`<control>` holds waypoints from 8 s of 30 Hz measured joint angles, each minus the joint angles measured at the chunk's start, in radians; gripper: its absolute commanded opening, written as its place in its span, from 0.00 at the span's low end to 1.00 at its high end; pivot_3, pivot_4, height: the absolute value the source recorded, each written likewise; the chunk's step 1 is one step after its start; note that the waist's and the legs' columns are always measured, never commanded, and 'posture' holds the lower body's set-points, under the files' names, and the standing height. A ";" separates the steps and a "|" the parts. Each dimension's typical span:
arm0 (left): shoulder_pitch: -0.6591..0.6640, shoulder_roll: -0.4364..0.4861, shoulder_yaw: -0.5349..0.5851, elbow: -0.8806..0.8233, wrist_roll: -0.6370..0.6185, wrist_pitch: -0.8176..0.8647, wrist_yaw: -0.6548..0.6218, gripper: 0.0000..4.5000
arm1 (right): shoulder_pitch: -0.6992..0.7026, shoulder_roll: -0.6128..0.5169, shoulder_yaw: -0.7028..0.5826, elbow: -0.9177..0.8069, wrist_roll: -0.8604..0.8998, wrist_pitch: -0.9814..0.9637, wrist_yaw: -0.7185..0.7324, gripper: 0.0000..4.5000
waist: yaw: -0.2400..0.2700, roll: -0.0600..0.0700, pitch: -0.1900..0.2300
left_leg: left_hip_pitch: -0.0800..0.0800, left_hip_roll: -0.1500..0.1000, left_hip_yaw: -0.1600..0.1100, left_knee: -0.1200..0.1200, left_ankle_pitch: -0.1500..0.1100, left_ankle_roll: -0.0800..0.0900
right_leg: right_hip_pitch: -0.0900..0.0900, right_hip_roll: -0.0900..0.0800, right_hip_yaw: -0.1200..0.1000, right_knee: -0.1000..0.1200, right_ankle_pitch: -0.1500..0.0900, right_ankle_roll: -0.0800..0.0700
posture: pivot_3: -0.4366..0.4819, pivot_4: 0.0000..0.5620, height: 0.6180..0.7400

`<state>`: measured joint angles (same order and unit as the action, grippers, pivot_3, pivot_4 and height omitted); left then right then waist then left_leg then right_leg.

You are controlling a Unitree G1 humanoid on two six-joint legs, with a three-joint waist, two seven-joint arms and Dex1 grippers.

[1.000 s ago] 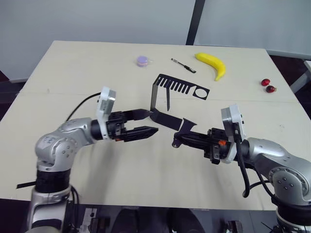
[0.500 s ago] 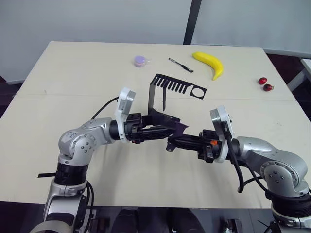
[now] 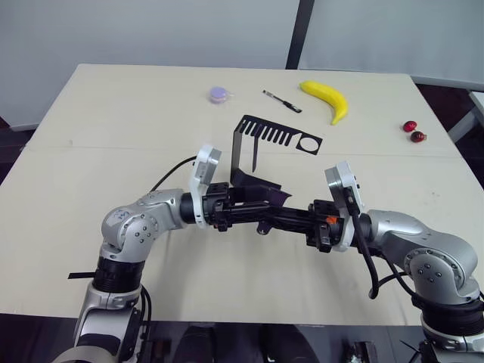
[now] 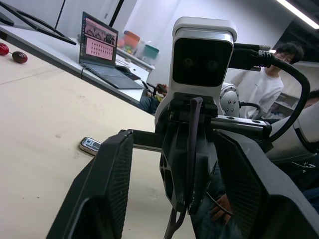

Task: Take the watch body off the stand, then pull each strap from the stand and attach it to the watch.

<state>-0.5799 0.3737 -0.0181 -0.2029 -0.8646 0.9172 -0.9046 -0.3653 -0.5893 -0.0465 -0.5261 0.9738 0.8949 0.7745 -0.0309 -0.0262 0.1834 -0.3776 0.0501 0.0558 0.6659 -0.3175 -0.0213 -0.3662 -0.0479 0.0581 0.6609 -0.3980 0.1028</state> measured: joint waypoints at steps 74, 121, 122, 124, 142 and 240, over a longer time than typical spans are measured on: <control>0.003 -0.012 0.006 -0.034 -0.099 0.067 0.053 0.00 | 0.037 -0.008 -0.021 -0.036 0.059 -0.002 -0.045 0.14 | 0.000 0.000 0.000 | 0.000 0.000 -0.001 -0.001 0.000 0.000 | 0.001 0.000 0.000 -0.002 0.000 0.000 | 0.48 0.27 1.00; -0.002 0.107 -0.167 0.118 0.303 -0.359 -0.269 0.00 | 0.635 0.248 -0.294 -0.095 -0.529 -0.234 -0.663 0.99 | 0.003 0.001 0.000 | 0.005 -0.002 -0.002 -0.014 0.005 -0.004 | 0.005 0.003 0.003 -0.007 0.001 -0.001 | 0.48 0.27 1.00; -0.002 0.108 -0.166 0.116 0.303 -0.357 -0.268 0.00 | 0.627 0.251 -0.288 -0.091 -0.537 -0.234 -0.665 0.99 | 0.003 0.001 0.000 | 0.005 -0.002 -0.002 -0.014 0.005 -0.004 | 0.005 0.003 0.003 -0.007 0.001 -0.001 | 0.48 0.27 1.00; -0.002 0.109 -0.166 0.106 0.303 -0.356 -0.266 0.00 | 0.606 0.269 -0.279 -0.080 -0.555 -0.238 -0.675 0.99 | 0.003 0.001 0.000 | 0.005 -0.002 -0.002 -0.013 0.005 -0.004 | 0.005 0.003 0.003 -0.007 0.001 -0.001 | 0.48 0.27 1.00; 0.004 0.107 -0.177 0.059 0.321 -0.354 -0.241 0.00 | 0.499 0.353 -0.211 -0.033 -0.644 -0.196 -0.740 0.69 | 0.001 0.001 0.000 | 0.006 -0.002 -0.002 -0.013 0.006 -0.004 | 0.004 0.003 0.003 -0.004 0.001 -0.001 | 0.48 0.27 1.00; -0.074 0.128 -0.323 0.248 0.855 -1.006 -0.203 0.00 | -0.109 -0.228 0.099 0.328 0.974 0.292 -1.117 0.34 | -0.002 0.002 0.001 | -0.015 0.000 -0.005 0.002 0.004 0.003 | -0.012 -0.001 -0.001 0.002 0.002 0.000 | 0.48 0.27 1.00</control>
<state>-0.6541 0.5019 -0.3412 0.0448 -0.0094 -0.0884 -1.1074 -0.4744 -0.8173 0.0526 -0.1984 1.9477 1.1872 -0.3421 -0.0326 -0.0243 0.1842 -0.3930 0.0498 0.0510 0.6675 -0.3130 -0.0178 -0.3779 -0.0484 0.0567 0.6627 -0.3959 0.1029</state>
